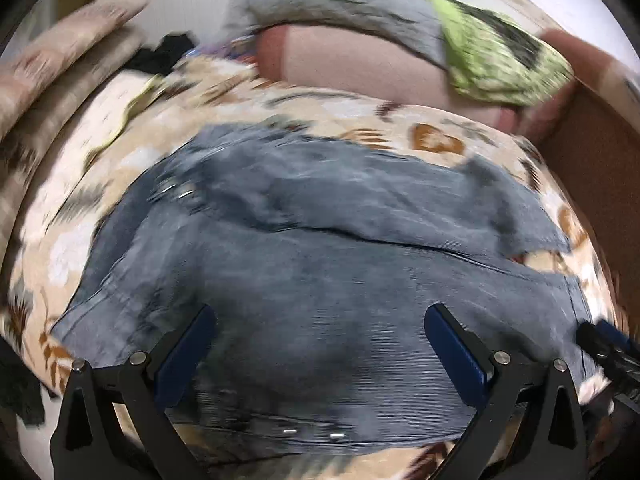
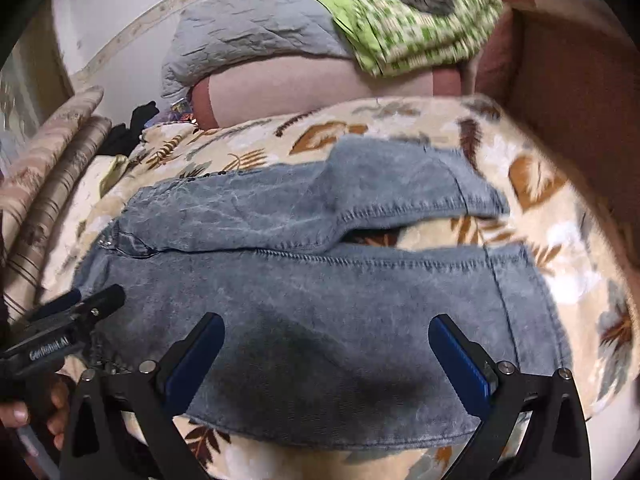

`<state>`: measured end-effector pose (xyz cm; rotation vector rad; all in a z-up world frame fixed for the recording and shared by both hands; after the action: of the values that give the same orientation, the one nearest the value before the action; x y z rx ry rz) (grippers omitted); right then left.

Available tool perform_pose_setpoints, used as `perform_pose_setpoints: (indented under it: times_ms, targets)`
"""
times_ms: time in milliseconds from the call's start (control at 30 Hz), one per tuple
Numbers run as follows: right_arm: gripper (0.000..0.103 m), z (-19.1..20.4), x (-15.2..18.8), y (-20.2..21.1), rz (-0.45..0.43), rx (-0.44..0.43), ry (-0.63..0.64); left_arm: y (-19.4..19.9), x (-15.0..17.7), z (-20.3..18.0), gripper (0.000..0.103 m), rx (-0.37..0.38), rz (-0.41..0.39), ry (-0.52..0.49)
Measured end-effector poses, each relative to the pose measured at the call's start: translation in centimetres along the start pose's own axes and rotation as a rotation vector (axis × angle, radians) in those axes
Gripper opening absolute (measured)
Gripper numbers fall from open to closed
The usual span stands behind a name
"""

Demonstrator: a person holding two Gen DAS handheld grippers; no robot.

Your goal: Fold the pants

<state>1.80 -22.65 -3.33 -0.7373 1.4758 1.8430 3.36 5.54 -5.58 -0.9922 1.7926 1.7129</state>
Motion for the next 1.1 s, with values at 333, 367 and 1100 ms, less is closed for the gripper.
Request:
perform_pose_setpoints:
  times_ms: [333, 367, 1100]
  targets:
    - [0.102, -19.6, -0.5, 1.4, 0.081, 0.162, -0.34, -1.0, 0.9, 12.4, 0.103, -0.294, 0.079, 0.119]
    - [0.101, -19.9, -1.0, 0.8, 0.089, 0.132, -0.34, -1.2, 0.9, 12.2, 0.103, -0.279, 0.086, 0.121]
    - [0.022, -19.2, -4.9, -10.3, 0.185, 0.318, 0.09, -2.6, 2.5, 13.0, 0.103, -0.271, 0.142, 0.16]
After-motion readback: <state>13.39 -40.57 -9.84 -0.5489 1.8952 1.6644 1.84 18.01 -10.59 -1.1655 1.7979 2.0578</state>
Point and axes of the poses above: each gripper's, at about its wrist camera, not at the fingertips, and y roughly against the way its jaws point, z to its left, x to its underside, the point moved 4 cm from there along -y, roughly the way its jaws point, and after that the axes turned 13 degrees about -z, right-handed, at the moved point
